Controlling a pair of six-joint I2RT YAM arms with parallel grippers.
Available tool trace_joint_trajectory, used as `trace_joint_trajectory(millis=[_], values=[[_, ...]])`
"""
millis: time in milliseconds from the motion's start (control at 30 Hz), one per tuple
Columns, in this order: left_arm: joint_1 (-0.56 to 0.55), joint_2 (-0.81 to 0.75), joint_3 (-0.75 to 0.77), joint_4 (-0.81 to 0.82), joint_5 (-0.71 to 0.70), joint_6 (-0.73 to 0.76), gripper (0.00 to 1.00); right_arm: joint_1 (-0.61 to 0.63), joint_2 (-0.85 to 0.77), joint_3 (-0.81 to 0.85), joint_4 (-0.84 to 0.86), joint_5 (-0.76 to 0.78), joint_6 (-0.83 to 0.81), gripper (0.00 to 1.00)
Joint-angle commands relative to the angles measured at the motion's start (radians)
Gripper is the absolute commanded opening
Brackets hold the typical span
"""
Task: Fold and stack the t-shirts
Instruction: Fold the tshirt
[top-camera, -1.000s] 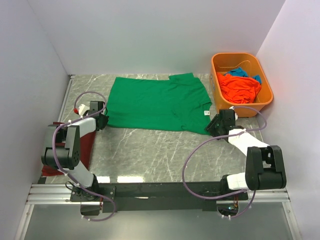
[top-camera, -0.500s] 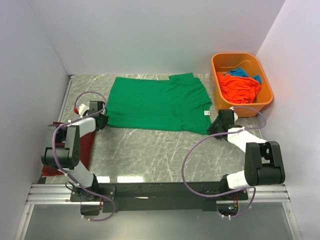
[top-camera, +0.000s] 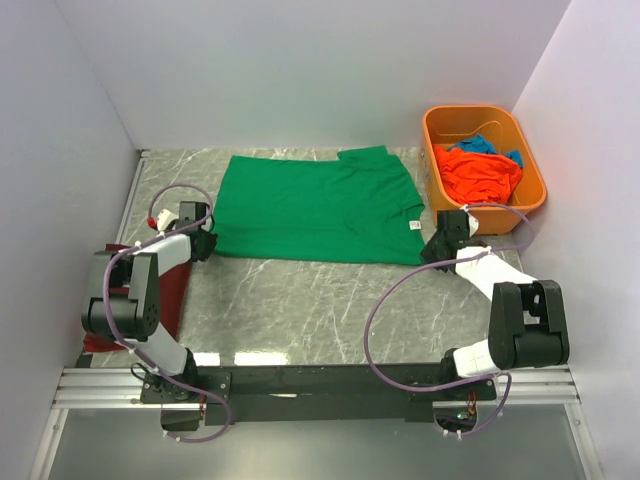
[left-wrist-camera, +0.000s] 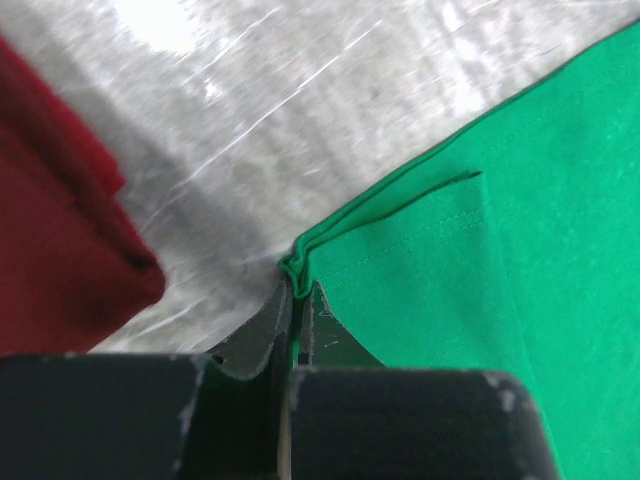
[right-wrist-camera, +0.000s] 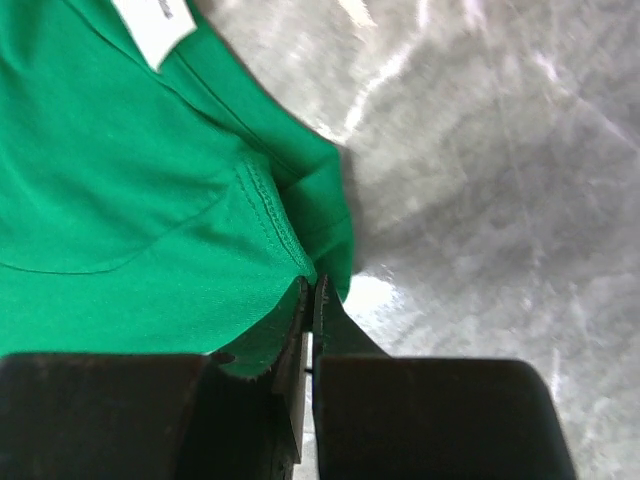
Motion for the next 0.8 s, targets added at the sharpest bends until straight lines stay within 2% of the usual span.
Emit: trace_joint_trajectory(millis=[0, 300, 767], values=[[0.003, -0.049, 0.008, -0.104, -0.029, -0.011, 0.01, -0.006, -0.023, 0.029, -0.069, 0.082, -0.032, 0.01], [0.003, -0.158, -0.049, -0.181, -0.026, -0.012, 0.01, -0.013, -0.095, -0.006, -0.143, 0.034, -0.023, 0.04], [0.003, -0.321, -0.136, -0.308, -0.012, -0.038, 0.01, -0.029, -0.325, -0.100, -0.304, -0.067, 0.057, 0.02]])
